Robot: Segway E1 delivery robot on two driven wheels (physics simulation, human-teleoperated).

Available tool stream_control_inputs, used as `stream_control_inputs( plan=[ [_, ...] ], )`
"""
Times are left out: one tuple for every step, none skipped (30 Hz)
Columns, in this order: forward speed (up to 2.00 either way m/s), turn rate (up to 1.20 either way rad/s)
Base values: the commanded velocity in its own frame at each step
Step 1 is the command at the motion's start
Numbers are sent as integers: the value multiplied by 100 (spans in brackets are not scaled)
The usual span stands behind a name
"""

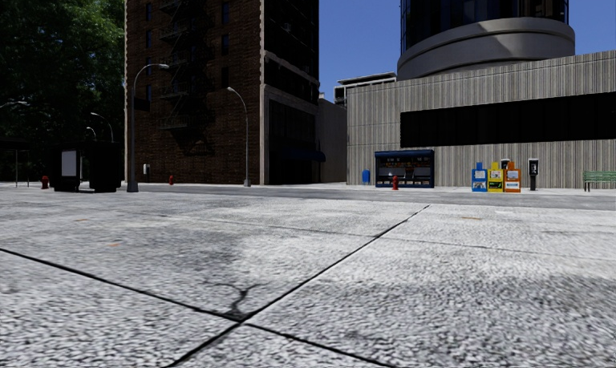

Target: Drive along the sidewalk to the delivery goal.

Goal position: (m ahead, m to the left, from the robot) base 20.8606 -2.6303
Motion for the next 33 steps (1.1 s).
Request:
stream_control_inputs(
  plan=[
    [200, 0],
    [200, 0],
    [200, 0],
    [200, 0],
    [200, 0],
    [200, 0],
    [200, 0],
    [200, 0],
    [200, 0],
    [200, 0],
    [200, 0],
    [200, 0],
    [200, 0],
    [200, 0],
    [200, 0],
    [200, 0],
    [200, 0],
    [200, 0],
    [200, 0],
    [200, 0],
    [200, 0],
    [200, 0],
    [200, 0],
    [200, 0],
    [200, 0],
    [200, 0],
    [200, 0],
    [200, 0],
    [200, 0],
    [200, 0],
    [200, 0],
    [200, 0],
    [200, 0]
  ],
)
